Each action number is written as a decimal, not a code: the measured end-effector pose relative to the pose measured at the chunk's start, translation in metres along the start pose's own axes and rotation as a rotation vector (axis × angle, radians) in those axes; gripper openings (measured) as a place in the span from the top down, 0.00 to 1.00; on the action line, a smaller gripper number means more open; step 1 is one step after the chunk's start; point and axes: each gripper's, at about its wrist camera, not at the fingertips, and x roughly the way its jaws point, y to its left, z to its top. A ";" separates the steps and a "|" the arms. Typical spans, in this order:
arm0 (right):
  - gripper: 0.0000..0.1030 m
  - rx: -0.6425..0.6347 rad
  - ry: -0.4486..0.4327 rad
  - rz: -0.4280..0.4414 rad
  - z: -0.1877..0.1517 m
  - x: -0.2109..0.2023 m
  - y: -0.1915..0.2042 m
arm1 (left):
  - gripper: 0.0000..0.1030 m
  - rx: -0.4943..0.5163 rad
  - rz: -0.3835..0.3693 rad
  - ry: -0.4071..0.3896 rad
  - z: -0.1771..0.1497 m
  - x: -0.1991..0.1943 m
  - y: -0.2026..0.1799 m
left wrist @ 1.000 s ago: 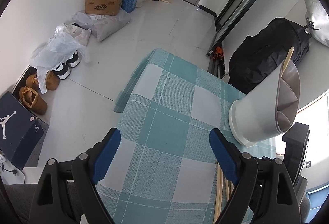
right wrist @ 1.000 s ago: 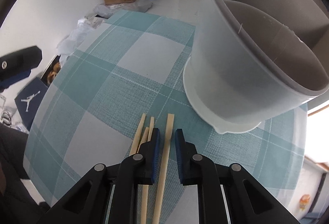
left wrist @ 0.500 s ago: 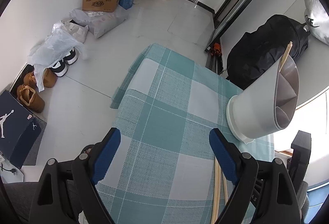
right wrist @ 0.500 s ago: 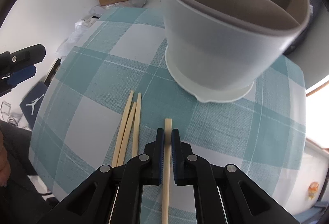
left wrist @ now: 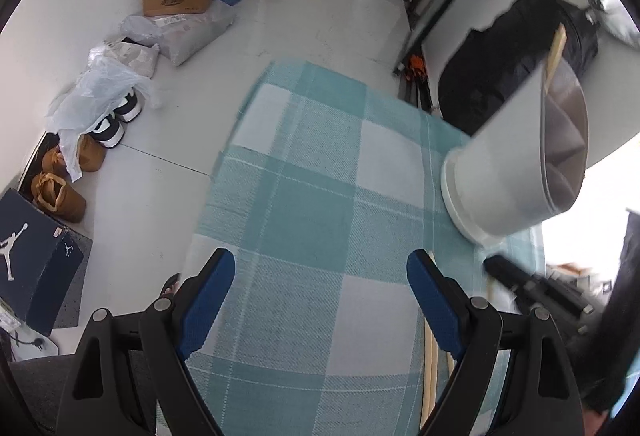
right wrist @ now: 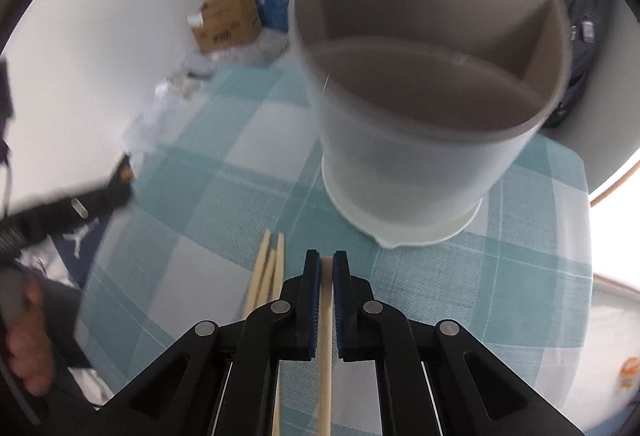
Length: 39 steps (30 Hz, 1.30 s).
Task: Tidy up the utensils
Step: 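Close the left gripper on a chopstick while the right gripper holds its chopstick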
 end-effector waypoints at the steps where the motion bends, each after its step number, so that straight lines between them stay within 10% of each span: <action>1: 0.95 0.024 -0.040 0.016 0.002 -0.012 -0.005 | 0.18 0.020 -0.001 0.013 -0.002 0.002 -0.005; 12: 0.95 0.318 -0.303 0.184 -0.005 -0.083 -0.065 | 0.18 0.197 0.060 0.083 -0.024 0.017 -0.048; 39: 0.95 0.409 -0.356 0.281 -0.035 -0.096 -0.113 | 0.21 0.260 0.244 0.148 -0.023 0.048 -0.054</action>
